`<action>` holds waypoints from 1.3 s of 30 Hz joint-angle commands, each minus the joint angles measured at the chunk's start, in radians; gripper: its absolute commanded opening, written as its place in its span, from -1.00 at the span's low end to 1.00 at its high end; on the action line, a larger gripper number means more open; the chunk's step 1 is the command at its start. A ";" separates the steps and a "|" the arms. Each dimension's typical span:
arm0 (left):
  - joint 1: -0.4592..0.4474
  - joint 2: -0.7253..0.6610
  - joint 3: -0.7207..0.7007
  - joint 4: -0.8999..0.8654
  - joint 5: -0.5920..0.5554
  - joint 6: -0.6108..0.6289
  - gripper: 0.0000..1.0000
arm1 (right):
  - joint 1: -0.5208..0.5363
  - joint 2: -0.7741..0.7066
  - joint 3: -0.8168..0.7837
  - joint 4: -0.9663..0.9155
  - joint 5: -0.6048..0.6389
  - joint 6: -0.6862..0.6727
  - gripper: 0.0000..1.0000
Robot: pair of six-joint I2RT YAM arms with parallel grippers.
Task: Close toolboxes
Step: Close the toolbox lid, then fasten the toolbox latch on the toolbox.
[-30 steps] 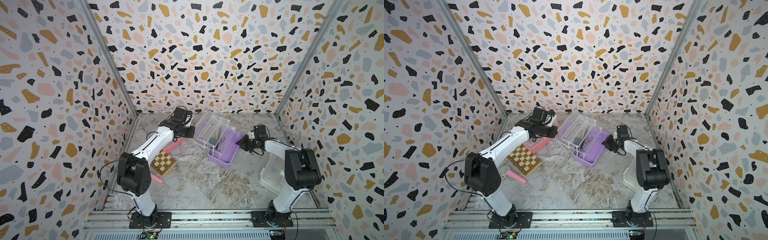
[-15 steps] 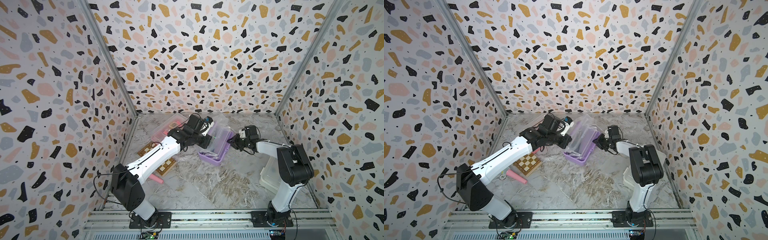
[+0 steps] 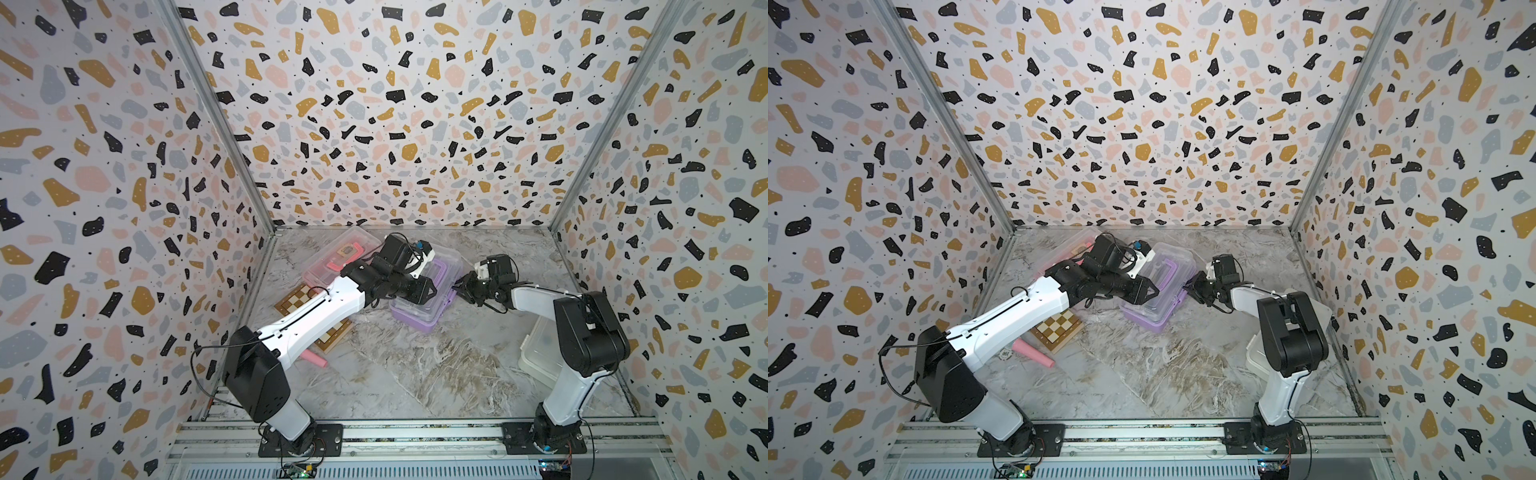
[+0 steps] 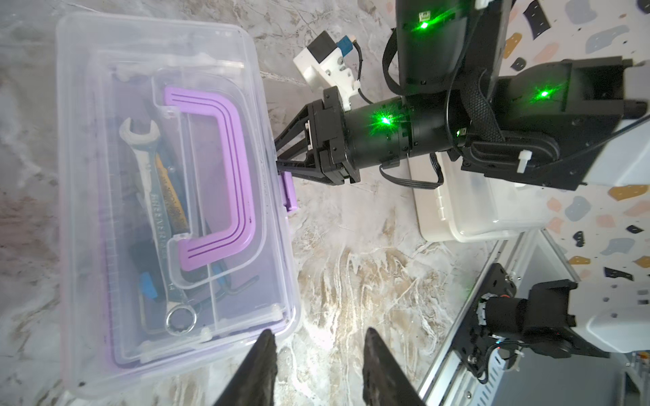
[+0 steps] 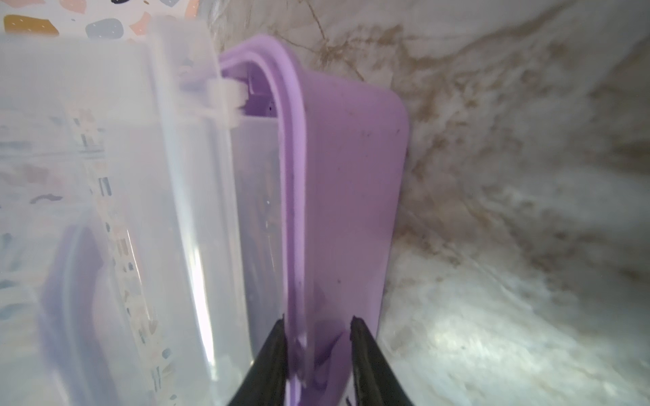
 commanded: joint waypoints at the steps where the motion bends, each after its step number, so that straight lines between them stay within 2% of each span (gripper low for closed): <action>1: 0.043 0.019 -0.001 0.067 0.070 -0.071 -0.12 | 0.000 -0.099 0.008 -0.124 0.006 -0.078 -0.31; 5: 0.093 0.046 0.015 0.079 0.111 -0.098 0.03 | -0.002 -0.158 0.048 -0.296 0.053 -0.185 -0.23; 11: 0.169 0.113 0.063 0.088 0.153 -0.119 0.49 | -0.004 -0.216 0.094 -0.490 0.127 -0.343 -0.03; 16: 0.219 0.203 0.157 0.070 0.177 -0.114 0.67 | -0.008 -0.240 0.135 -0.599 0.191 -0.389 0.50; 19: 0.235 0.265 0.226 0.038 0.177 -0.094 0.70 | -0.023 -0.234 0.179 -0.645 0.207 -0.387 0.69; 21: 0.240 0.306 0.275 0.009 0.174 -0.077 0.71 | -0.038 -0.249 0.170 -0.599 0.206 -0.351 0.99; 23: 0.241 0.344 0.314 -0.016 0.165 -0.058 0.72 | -0.066 -0.266 0.149 -0.536 0.190 -0.296 0.99; 27: 0.244 0.417 0.386 -0.063 0.162 -0.035 0.73 | -0.116 -0.249 0.140 -0.396 0.024 -0.271 0.99; 29: 0.245 0.461 0.430 -0.089 0.169 -0.031 0.74 | -0.116 -0.246 0.135 -0.359 0.001 -0.330 0.89; 33: 0.245 0.546 0.528 -0.131 0.182 -0.034 0.74 | -0.115 -0.289 0.042 -0.237 0.036 -0.461 0.74; 39: 0.247 0.624 0.622 -0.164 0.191 -0.034 0.75 | -0.096 -0.383 -0.243 0.202 0.050 -0.678 0.67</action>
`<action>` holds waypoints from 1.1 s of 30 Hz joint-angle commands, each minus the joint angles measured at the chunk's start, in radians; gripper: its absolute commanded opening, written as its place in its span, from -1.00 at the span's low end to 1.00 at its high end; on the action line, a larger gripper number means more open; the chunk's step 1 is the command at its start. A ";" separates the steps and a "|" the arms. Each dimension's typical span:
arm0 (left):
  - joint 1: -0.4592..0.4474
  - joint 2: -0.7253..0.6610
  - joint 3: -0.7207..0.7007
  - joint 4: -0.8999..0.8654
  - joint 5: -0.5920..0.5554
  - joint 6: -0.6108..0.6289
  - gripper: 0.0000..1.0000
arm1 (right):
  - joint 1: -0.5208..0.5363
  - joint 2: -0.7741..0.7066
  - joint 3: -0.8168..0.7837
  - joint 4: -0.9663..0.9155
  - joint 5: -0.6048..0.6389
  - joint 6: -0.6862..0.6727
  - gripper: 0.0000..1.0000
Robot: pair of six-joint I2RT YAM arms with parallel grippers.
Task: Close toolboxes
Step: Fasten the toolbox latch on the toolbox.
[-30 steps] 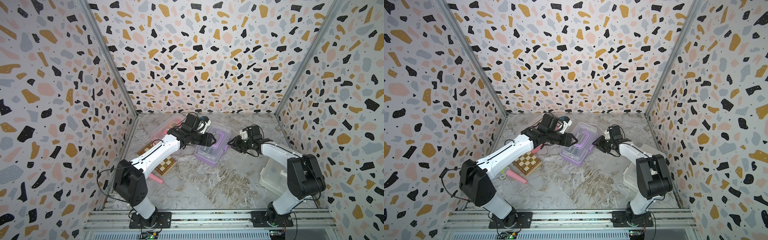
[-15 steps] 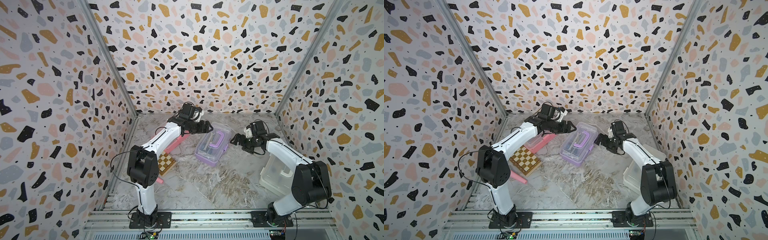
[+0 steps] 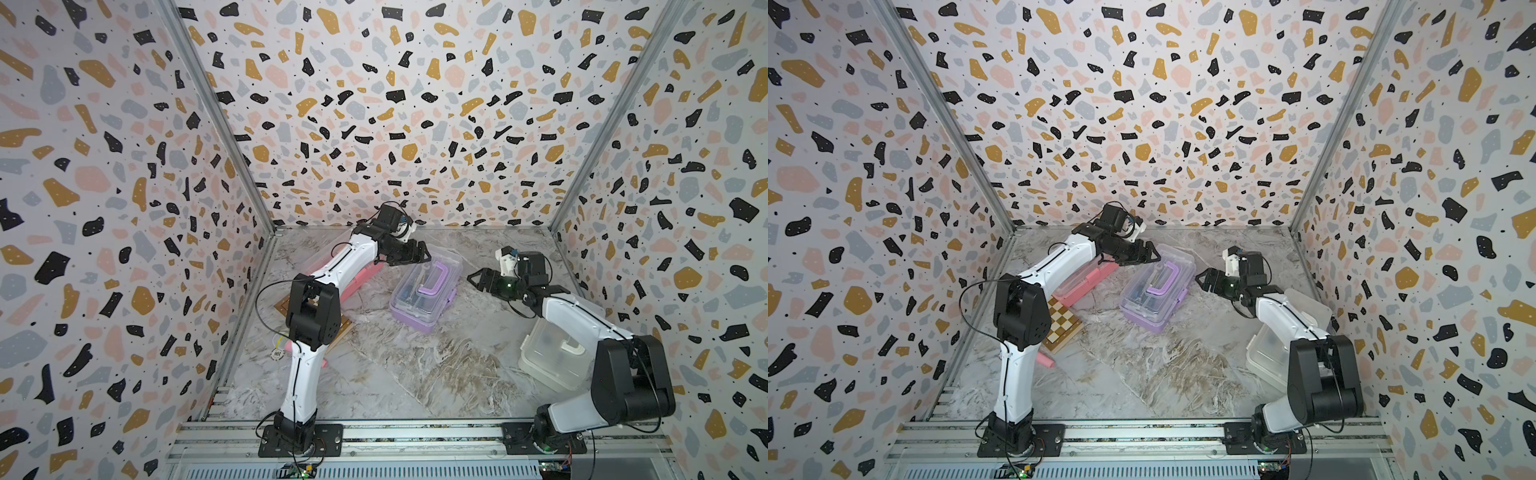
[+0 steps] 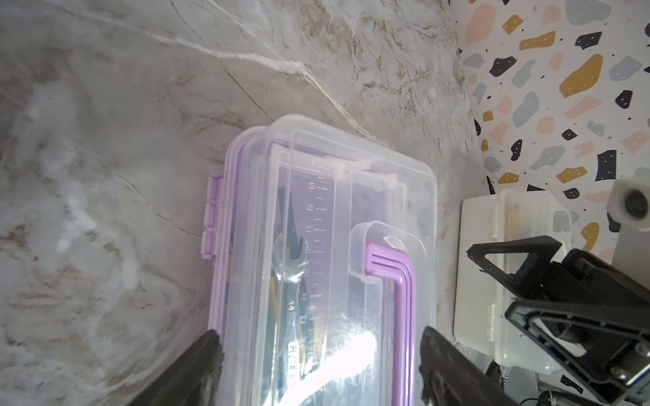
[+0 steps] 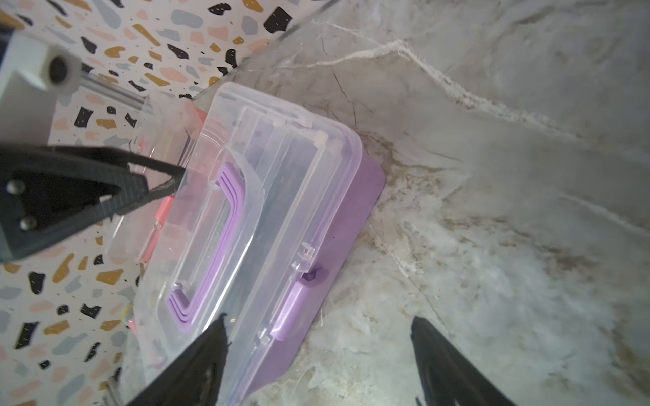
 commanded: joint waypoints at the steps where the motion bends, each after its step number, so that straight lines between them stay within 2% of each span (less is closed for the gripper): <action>1: 0.005 0.018 0.048 -0.030 0.025 0.015 0.75 | 0.016 -0.045 -0.099 0.291 -0.011 -0.188 0.68; 11: 0.020 0.034 0.058 -0.022 0.049 -0.014 0.75 | 0.042 0.099 -0.131 0.408 -0.167 -0.441 0.66; 14: 0.019 0.034 0.052 -0.015 0.055 -0.028 0.75 | 0.048 0.150 -0.131 0.443 -0.232 -0.485 0.55; 18: 0.022 0.032 0.048 -0.022 0.051 -0.028 0.74 | 0.068 0.211 -0.123 0.437 -0.233 -0.512 0.48; 21: 0.023 0.033 0.048 -0.034 0.049 -0.018 0.74 | 0.081 0.239 -0.143 0.520 -0.219 -0.486 0.46; 33: 0.043 0.077 0.081 -0.066 0.065 0.011 0.75 | 0.159 0.339 -0.046 0.575 -0.242 -0.478 0.32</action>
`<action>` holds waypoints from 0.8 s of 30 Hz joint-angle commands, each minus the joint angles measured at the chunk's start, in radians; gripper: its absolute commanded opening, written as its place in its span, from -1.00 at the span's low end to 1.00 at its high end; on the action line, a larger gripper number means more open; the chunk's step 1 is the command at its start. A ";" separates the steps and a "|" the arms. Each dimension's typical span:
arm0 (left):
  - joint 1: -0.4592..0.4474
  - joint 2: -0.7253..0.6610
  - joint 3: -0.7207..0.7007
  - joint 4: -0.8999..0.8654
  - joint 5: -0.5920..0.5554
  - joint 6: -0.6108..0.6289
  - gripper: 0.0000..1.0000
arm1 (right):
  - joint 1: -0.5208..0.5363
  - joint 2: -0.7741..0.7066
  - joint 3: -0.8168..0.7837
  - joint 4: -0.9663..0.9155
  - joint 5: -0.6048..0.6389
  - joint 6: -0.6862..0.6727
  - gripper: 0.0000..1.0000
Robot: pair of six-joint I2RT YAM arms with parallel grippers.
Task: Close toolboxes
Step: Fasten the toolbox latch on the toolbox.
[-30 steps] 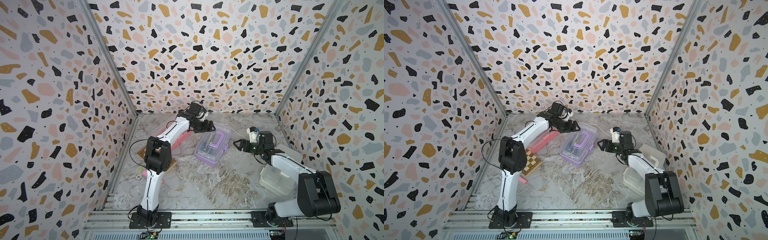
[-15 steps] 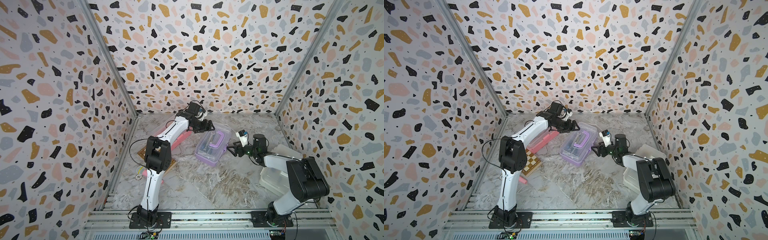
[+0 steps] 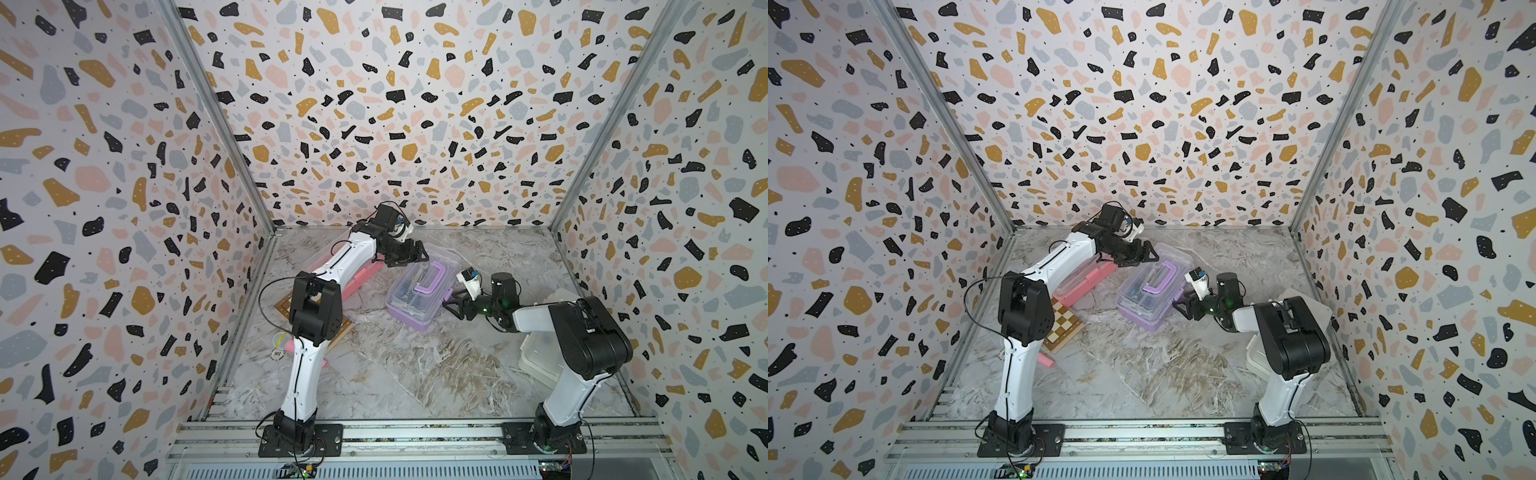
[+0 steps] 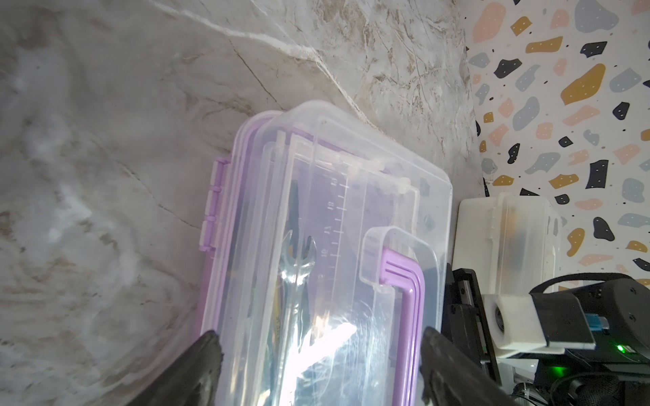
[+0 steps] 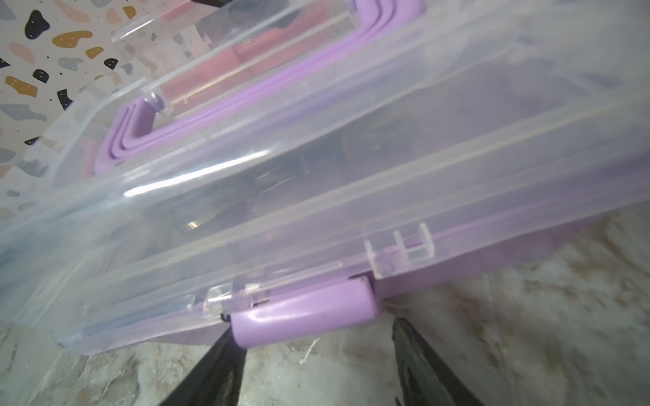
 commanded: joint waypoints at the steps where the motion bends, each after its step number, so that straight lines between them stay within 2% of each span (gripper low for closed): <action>1: 0.010 0.027 0.034 -0.029 0.016 0.034 0.75 | 0.042 -0.019 0.043 0.060 -0.010 -0.016 0.31; 6: 0.022 0.041 0.025 -0.038 0.017 0.047 0.75 | 0.105 -0.037 0.068 0.014 0.061 -0.082 0.27; 12: 0.029 0.059 0.037 -0.040 0.024 0.047 0.75 | 0.108 -0.055 0.050 -0.045 0.166 -0.133 0.28; 15: 0.031 0.064 0.040 -0.042 0.033 0.042 0.75 | 0.110 -0.054 0.038 0.004 0.214 -0.120 0.26; 20: 0.034 0.066 0.031 -0.040 0.038 0.045 0.75 | 0.113 -0.057 0.047 -0.006 0.230 -0.124 0.12; 24: 0.039 0.068 0.028 -0.037 0.043 0.045 0.75 | 0.116 -0.063 0.045 -0.012 0.228 -0.123 -0.10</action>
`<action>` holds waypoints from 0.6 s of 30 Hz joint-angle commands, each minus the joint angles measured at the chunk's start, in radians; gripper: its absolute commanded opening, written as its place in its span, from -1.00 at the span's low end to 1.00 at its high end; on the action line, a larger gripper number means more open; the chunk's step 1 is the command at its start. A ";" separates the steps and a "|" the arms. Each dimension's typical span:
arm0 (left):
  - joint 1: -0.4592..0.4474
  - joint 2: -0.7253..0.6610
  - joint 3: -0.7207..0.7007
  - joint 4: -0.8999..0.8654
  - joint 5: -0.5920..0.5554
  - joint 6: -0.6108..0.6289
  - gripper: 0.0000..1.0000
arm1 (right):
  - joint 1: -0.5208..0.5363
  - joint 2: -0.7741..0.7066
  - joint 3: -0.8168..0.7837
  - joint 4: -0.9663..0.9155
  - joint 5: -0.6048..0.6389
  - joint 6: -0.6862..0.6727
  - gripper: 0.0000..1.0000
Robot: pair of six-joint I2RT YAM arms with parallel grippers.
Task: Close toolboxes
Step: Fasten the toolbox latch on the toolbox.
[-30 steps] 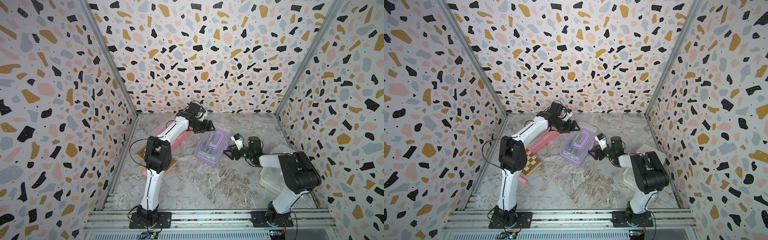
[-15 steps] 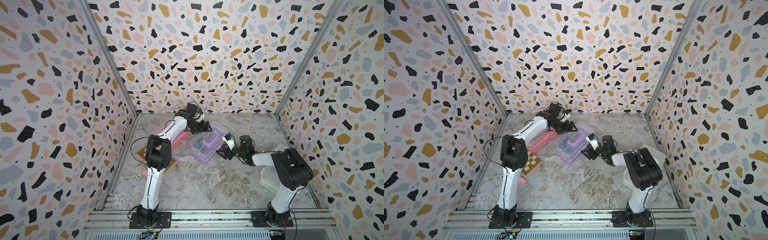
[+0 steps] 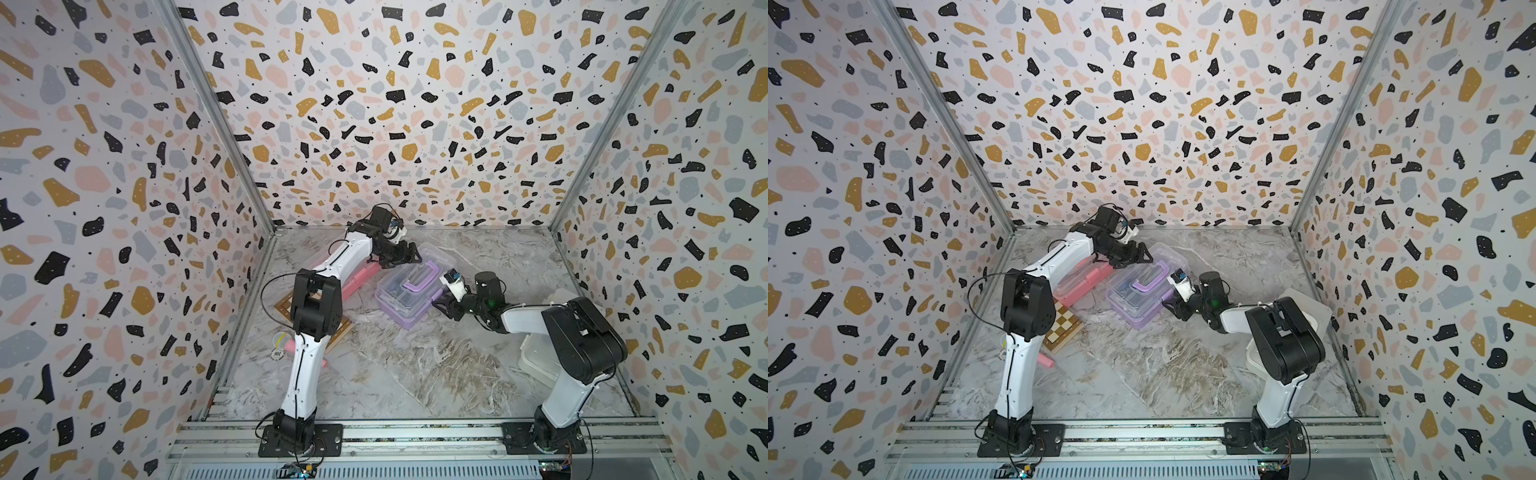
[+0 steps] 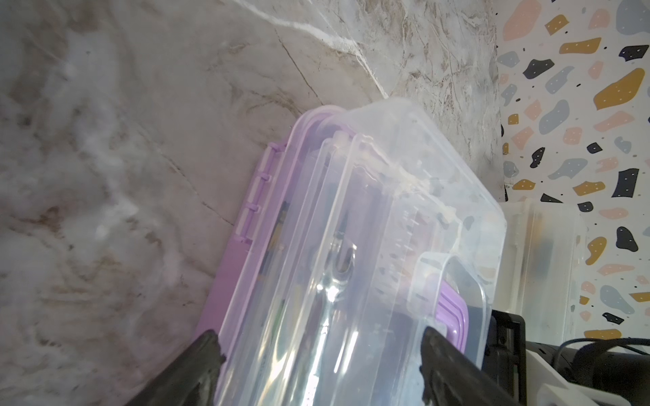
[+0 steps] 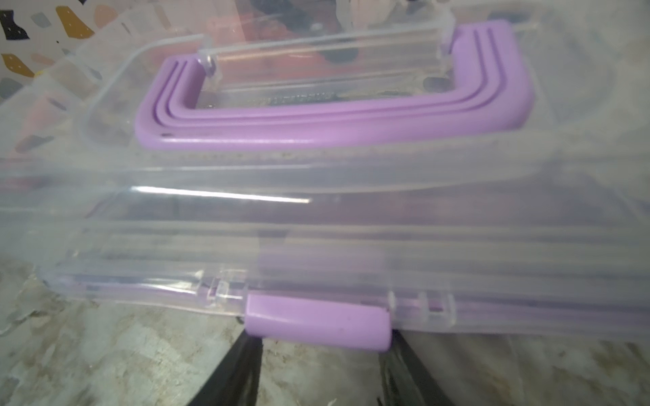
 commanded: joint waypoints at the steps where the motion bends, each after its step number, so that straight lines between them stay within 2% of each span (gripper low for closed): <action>1: 0.006 0.024 0.015 -0.016 0.030 0.018 0.75 | 0.000 -0.047 0.016 0.001 0.034 0.007 -0.13; 8: 0.004 0.010 -0.041 -0.030 0.036 0.046 0.73 | 0.017 -0.096 0.039 -0.092 0.055 -0.030 -0.27; 13: 0.005 -0.025 -0.119 -0.005 0.030 0.053 0.72 | 0.025 -0.121 0.055 -0.194 0.068 -0.111 -0.27; 18: 0.005 -0.023 -0.120 -0.015 0.032 0.062 0.72 | 0.028 -0.124 0.075 -0.247 0.074 -0.134 -0.27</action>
